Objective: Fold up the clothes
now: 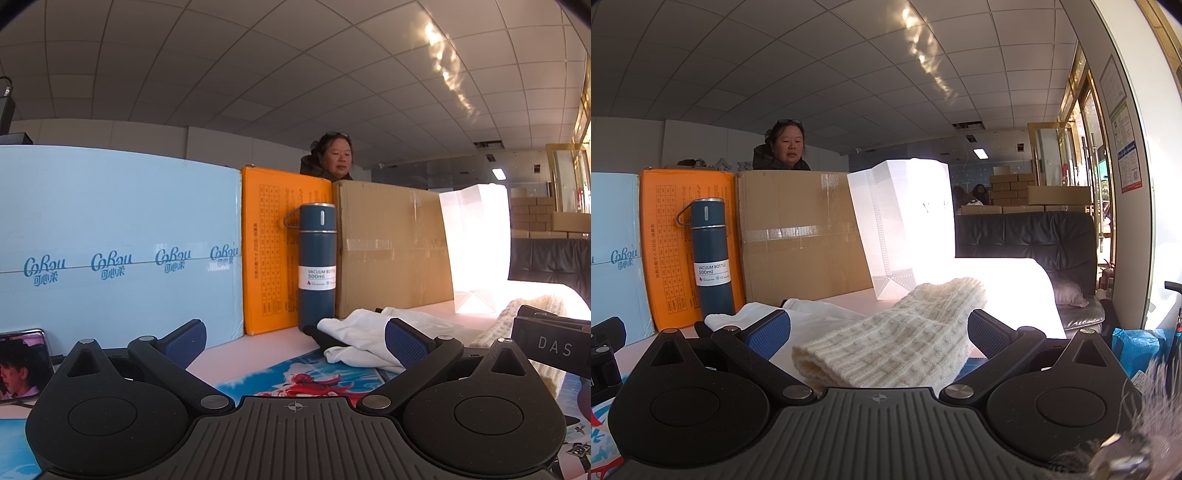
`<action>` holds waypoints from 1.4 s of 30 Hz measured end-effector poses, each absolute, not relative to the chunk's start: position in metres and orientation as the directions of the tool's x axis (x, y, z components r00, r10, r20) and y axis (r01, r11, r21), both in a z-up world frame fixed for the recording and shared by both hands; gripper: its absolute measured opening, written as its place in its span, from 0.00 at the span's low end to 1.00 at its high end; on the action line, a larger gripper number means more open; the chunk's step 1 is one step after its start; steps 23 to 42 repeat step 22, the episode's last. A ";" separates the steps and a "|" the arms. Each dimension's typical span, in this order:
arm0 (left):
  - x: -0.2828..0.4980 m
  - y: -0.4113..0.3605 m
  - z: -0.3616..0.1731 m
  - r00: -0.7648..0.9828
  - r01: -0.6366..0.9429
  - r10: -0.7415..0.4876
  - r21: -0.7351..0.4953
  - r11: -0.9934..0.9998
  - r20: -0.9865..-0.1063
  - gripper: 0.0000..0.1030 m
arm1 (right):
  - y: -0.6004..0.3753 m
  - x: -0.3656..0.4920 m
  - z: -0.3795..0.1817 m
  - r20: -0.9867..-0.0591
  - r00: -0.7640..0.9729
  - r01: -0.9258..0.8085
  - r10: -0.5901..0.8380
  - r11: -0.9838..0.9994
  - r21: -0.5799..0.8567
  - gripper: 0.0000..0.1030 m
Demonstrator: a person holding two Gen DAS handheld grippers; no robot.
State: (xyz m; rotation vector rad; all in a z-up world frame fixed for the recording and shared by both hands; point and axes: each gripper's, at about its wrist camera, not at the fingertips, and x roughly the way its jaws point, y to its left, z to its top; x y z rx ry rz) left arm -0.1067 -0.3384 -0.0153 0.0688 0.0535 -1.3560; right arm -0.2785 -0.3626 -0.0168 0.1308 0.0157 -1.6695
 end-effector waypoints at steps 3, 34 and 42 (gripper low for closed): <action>-0.107 -0.338 -0.015 0.213 0.977 -0.974 0.018 0.212 -0.079 1.00 | -0.363 -0.279 -0.017 -0.095 -0.097 0.992 -0.991 -0.103 0.067 1.00; -0.106 -0.338 -0.016 0.205 0.979 -0.975 0.013 0.205 -0.087 1.00 | -0.363 -0.279 -0.017 -0.096 -0.097 0.992 -0.991 -0.103 0.068 1.00; -0.106 -0.338 -0.016 0.205 0.979 -0.975 0.013 0.205 -0.087 1.00 | -0.363 -0.279 -0.017 -0.096 -0.097 0.992 -0.991 -0.103 0.068 1.00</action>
